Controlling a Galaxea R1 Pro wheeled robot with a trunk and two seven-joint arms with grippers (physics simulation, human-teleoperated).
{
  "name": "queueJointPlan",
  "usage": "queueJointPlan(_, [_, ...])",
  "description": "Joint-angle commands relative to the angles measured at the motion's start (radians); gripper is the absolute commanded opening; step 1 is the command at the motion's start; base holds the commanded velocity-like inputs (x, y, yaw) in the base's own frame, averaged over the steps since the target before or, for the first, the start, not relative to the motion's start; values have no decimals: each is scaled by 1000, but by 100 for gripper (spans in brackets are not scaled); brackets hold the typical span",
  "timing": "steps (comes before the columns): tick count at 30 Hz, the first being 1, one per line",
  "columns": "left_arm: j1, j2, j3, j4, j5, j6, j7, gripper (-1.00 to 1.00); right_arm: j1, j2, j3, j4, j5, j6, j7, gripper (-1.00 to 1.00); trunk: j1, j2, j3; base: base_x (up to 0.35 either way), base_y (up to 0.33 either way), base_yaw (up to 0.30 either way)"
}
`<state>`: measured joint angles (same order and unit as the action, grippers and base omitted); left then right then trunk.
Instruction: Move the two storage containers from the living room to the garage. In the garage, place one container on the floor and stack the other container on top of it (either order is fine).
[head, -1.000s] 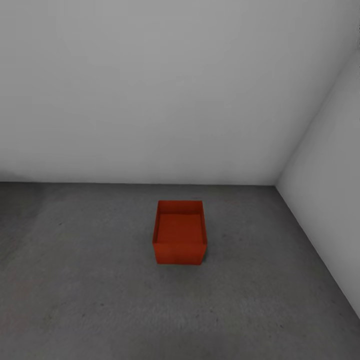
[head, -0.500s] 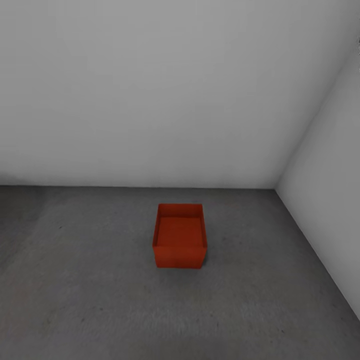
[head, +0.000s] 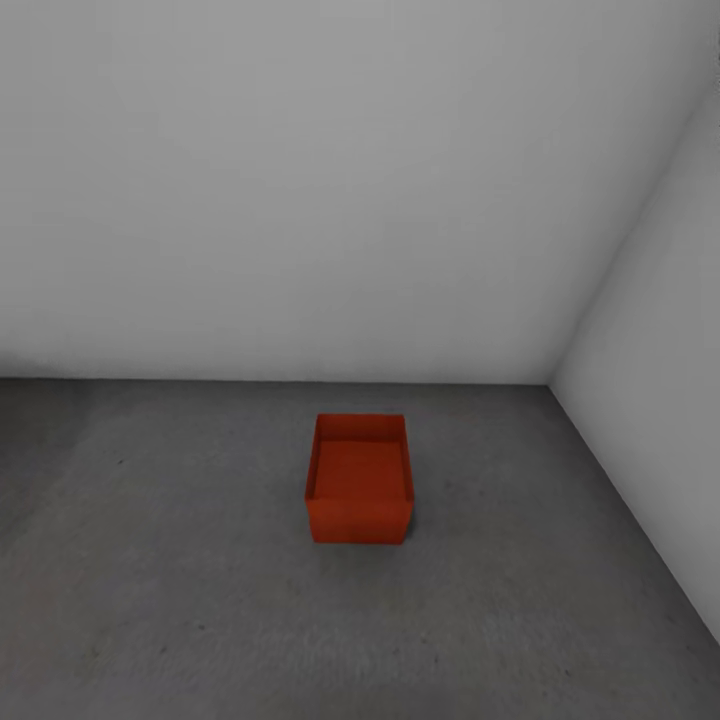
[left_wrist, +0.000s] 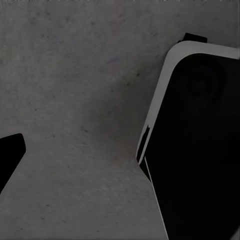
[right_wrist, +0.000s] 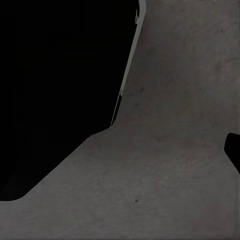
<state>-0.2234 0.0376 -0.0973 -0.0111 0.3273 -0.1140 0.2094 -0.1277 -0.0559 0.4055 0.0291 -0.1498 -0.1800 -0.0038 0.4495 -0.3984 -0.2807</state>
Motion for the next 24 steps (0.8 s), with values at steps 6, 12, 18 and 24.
queueJointPlan(6, [-1,0,-8,0,9,-3,2,100,-1,5,10,3,-10,-5,2,100,1,-2,8,0,0,0])
queueJointPlan(12, [-1,0,-9,1,8,-3,2,100,-1,1,9,3,-11,-4,2,100,1,-2,18,0,0,0])
queueJointPlan(18, [12,-4,-9,10,8,-5,-73,100,-1,4,9,3,-11,-4,2,100,1,-2,28,0,0,0])
queueJointPlan(24, [33,-8,-11,11,8,-38,-218,100,-1,0,9,3,-11,-4,2,100,1,-2,37,0,0,0])
